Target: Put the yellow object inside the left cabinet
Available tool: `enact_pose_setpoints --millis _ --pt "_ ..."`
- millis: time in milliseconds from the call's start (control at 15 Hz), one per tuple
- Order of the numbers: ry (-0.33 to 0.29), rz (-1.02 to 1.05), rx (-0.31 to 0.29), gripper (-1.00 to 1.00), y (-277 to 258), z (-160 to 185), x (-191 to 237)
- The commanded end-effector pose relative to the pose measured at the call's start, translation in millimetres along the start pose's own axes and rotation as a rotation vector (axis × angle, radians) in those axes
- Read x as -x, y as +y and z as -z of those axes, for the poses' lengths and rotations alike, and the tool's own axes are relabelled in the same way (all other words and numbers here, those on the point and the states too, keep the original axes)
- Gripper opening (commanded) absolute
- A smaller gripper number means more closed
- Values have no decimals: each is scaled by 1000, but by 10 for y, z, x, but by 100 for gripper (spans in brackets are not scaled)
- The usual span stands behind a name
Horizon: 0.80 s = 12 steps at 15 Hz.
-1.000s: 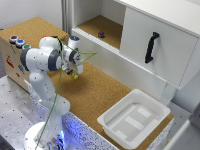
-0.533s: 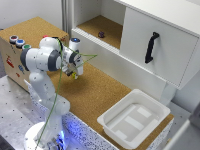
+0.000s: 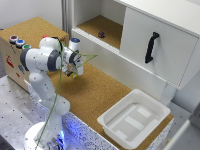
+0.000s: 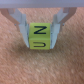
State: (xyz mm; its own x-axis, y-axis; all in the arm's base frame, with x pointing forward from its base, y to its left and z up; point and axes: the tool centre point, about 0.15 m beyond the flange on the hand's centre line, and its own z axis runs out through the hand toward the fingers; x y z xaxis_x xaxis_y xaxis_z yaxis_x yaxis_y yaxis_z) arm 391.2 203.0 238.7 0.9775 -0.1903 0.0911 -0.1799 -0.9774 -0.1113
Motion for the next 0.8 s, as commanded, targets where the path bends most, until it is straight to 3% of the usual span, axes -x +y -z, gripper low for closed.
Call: enact_pose_setpoints --millis 0,267,733 --pt "105 156 57 -100 -410 744 -175" --pt "177 304 89 -100 -781 1267 -342" --pt "432 402 140 -100 -1222 2098 -1321"
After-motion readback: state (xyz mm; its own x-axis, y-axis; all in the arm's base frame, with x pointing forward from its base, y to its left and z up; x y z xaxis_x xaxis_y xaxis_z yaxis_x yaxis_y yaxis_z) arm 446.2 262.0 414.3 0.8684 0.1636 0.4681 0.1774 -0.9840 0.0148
